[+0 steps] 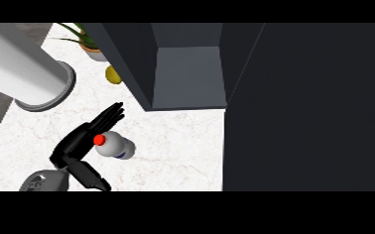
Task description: Pick up the bottled water, place it into the cabinet and close the cabinet
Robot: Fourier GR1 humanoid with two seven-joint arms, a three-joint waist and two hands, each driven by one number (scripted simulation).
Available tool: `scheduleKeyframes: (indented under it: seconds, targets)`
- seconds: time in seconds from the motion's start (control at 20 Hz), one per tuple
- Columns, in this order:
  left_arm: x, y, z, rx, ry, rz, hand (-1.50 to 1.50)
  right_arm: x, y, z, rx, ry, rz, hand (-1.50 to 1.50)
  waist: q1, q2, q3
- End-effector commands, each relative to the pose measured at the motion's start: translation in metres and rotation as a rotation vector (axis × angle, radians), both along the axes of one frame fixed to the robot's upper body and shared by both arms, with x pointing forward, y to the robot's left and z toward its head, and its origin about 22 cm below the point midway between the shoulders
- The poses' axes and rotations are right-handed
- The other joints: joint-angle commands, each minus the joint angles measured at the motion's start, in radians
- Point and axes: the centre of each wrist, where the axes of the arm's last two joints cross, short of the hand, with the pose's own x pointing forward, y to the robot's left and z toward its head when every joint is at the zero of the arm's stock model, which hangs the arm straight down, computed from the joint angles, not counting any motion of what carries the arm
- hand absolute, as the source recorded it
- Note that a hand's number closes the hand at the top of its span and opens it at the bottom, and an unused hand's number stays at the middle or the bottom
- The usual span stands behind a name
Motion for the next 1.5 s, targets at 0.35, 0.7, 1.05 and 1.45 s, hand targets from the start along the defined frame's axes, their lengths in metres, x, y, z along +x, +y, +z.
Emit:
scheduleKeyframes:
  seconds: [0.35,0.7,1.05,1.45]
  targets:
    - [0.017,0.006,-0.046,-0.078,0.048,0.04,-1.5,-0.017,0.011,0.034,0.085,-0.074,0.082,-1.5,-0.006,0.004,-0.001]
    - [0.001,0.0,-0.07,-0.166,0.099,-0.057,-1.5,-0.02,0.014,0.038,0.092,-0.062,0.062,-1.5,0.005,0.004,-0.002]
    - [-0.01,-0.016,-0.09,-0.312,0.171,-0.036,1.5,-0.024,0.008,0.034,0.068,-0.08,0.044,-1.5,-0.002,0.002,-0.002]
    - [0.002,-0.028,-0.088,-0.394,0.115,0.05,1.5,-0.026,-0.001,0.031,0.046,-0.073,0.054,-1.5,0.004,0.001,-0.001]
